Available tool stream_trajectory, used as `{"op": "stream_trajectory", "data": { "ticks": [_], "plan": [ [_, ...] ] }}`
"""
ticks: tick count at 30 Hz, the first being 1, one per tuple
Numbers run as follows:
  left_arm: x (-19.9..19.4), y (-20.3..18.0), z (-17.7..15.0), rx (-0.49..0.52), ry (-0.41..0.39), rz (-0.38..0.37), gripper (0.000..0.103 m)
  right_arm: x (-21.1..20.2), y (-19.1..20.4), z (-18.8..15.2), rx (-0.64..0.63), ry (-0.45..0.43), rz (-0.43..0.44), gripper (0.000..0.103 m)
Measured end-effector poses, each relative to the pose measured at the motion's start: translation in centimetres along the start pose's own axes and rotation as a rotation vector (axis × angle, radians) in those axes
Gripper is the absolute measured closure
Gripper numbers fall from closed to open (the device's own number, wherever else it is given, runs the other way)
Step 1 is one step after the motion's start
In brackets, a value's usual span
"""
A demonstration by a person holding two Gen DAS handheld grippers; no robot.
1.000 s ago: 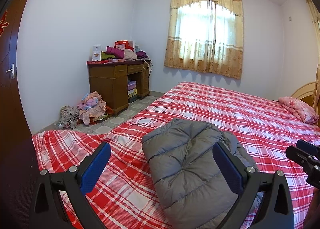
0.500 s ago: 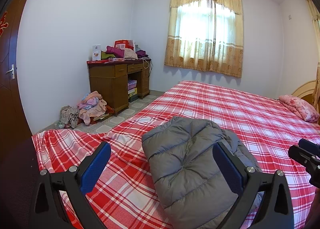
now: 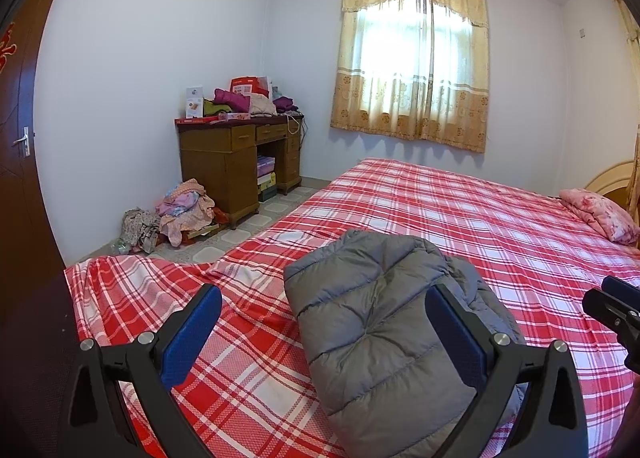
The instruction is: Fold large clothes
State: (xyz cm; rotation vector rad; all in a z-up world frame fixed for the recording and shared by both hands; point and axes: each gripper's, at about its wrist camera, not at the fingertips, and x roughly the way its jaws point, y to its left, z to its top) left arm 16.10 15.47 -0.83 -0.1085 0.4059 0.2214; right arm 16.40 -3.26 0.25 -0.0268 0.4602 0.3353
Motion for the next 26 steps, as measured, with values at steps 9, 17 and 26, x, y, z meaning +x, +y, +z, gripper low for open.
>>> {"op": "stream_trajectory", "data": {
  "ticks": [9, 17, 26],
  "plan": [
    [-0.58, -0.23, 0.18, -0.004, -0.028, -0.002, 0.001, -0.02, 0.08, 0.01, 0.0, 0.0, 0.0, 0.03],
    [0.06, 0.04, 0.07, -0.019, -0.001, 0.006, 0.001, -0.01, 0.25, 0.05, -0.002, 0.0, 0.0, 0.03],
    [0.11, -0.51, -0.33, 0.018, -0.011, 0.011, 0.001, 0.02, 0.55, 0.0, -0.004, 0.002, 0.001, 0.03]
  ]
}}
